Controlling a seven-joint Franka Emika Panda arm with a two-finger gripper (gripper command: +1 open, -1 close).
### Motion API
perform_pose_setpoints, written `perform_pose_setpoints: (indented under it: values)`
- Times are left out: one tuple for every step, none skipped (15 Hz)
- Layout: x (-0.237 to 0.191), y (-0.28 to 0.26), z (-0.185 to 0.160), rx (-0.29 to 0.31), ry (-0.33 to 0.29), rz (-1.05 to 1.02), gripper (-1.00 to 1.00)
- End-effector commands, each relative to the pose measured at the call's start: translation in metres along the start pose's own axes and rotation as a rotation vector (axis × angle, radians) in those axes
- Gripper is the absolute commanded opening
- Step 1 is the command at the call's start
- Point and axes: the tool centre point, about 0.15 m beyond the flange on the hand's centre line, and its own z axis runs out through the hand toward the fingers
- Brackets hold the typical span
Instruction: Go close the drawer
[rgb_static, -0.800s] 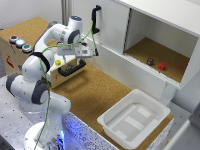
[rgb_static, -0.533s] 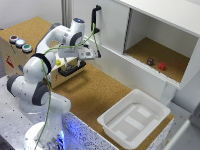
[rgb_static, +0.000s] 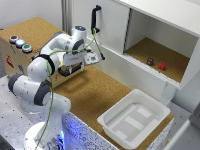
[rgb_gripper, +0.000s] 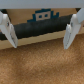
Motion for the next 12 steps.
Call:
perform_pose_setpoints:
  values:
    - [0.024,0.047,0.022,0.044,-0.017,-0.075,-1.0]
    - [0.024,0.051,0.022,0.05,-0.016,-0.072,-1.0]
    - [0.025,0.058,0.024,0.061,-0.02,-0.065,-1.0]
    - [0.026,0.061,0.025,0.072,-0.017,-0.06,-1.0]
    - [0.029,0.062,0.027,0.088,-0.017,-0.065,-1.0]
    - [0.033,0.061,0.029,0.097,-0.024,-0.078,-1.0]
    - [0.037,0.06,0.03,0.103,-0.026,-0.085,-1.0]
    - [0.043,0.058,0.029,0.107,-0.024,-0.089,-1.0]
    - [0.048,0.056,0.028,0.111,-0.022,-0.094,-1.0]
    - [0.053,0.054,0.026,0.113,-0.021,-0.098,-1.0]
    - [0.062,0.051,0.023,0.116,-0.019,-0.102,-1.0]
    - [0.068,0.048,0.018,0.118,-0.002,-0.092,-1.0]
